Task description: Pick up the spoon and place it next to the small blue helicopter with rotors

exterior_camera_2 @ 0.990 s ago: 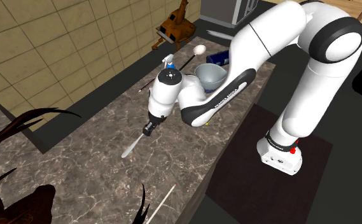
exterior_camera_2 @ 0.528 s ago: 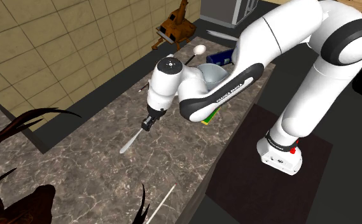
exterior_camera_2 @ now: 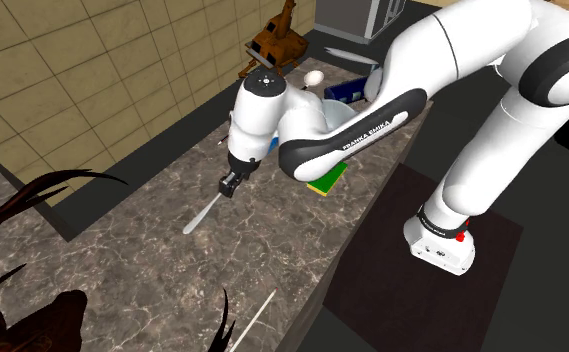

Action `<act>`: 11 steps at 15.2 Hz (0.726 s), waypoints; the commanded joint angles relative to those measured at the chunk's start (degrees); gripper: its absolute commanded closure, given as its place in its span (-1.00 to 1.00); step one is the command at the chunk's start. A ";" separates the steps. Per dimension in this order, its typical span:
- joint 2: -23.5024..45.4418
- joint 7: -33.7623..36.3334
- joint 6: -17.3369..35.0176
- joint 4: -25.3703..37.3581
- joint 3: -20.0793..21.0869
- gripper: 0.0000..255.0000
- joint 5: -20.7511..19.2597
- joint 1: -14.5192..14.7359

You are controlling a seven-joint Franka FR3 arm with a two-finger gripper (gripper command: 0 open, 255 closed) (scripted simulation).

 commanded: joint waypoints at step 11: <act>-4.24 -3.92 -8.85 5.79 -0.69 1.00 4.77 0.01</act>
